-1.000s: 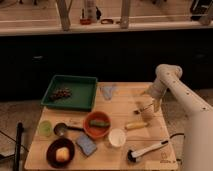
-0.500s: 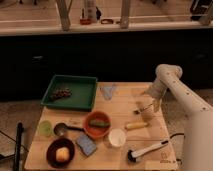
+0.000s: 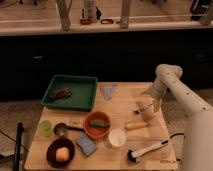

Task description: Place fork in table surface

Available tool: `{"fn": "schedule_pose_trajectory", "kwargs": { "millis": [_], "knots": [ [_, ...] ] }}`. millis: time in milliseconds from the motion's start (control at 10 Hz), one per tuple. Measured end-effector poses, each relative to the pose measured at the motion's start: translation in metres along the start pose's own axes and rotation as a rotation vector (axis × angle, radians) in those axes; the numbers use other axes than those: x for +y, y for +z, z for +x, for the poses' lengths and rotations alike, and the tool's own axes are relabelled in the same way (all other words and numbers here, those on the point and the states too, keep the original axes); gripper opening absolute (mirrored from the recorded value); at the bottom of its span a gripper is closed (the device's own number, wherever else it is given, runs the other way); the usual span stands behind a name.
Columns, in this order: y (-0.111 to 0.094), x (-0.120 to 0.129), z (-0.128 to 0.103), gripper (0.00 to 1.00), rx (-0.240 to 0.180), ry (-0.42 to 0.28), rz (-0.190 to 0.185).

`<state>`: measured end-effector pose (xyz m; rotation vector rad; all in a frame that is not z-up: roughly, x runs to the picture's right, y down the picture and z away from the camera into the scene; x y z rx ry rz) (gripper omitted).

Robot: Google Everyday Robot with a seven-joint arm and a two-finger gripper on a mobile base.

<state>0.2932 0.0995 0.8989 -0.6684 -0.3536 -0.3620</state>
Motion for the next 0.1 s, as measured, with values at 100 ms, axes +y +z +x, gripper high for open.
{"fn": "schedule_pose_trajectory", "kwargs": {
  "millis": [100],
  "knots": [
    [0.0,0.0,0.0,0.8,0.0,0.0,0.0]
  ]
}}
